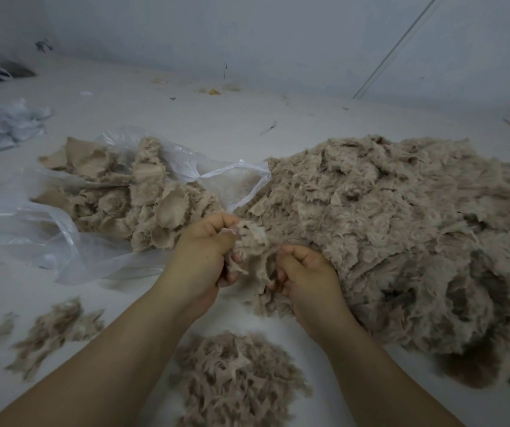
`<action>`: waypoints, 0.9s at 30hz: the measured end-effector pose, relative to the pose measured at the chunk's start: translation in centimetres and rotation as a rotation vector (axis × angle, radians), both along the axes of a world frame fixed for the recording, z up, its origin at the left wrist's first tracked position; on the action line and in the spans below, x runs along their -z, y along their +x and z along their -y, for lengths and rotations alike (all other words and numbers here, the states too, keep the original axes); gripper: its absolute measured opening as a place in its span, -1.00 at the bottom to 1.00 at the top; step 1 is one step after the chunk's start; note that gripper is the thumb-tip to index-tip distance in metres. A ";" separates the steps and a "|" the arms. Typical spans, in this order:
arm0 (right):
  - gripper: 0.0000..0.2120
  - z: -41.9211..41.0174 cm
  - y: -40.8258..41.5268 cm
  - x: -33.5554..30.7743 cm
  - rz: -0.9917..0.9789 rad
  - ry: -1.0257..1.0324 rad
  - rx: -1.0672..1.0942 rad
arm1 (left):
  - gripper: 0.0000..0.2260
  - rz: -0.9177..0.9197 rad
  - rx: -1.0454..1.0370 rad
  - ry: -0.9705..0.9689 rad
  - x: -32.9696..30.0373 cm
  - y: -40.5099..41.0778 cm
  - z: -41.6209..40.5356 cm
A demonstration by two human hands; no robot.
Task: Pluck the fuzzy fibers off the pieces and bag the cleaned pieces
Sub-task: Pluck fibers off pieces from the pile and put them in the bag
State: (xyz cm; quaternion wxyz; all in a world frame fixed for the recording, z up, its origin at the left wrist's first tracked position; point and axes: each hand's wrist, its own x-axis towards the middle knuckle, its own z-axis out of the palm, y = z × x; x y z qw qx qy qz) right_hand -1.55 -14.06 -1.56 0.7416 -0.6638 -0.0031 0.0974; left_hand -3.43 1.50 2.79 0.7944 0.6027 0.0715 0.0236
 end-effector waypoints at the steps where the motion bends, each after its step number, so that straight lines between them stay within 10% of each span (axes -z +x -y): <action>1: -0.60 0.0 0.0 0.0 0.007 -0.022 0.008 | -0.74 -0.012 0.004 0.020 0.1 0.0 0.2; 18: -0.82 0.3 -0.2 0.2 0.048 0.038 -0.064 | -0.84 -0.040 0.257 0.226 -0.1 0.9 0.7; 27: -0.87 0.3 -0.1 0.4 0.021 0.005 -0.033 | -0.77 -0.066 0.028 0.176 -0.1 1.6 -0.5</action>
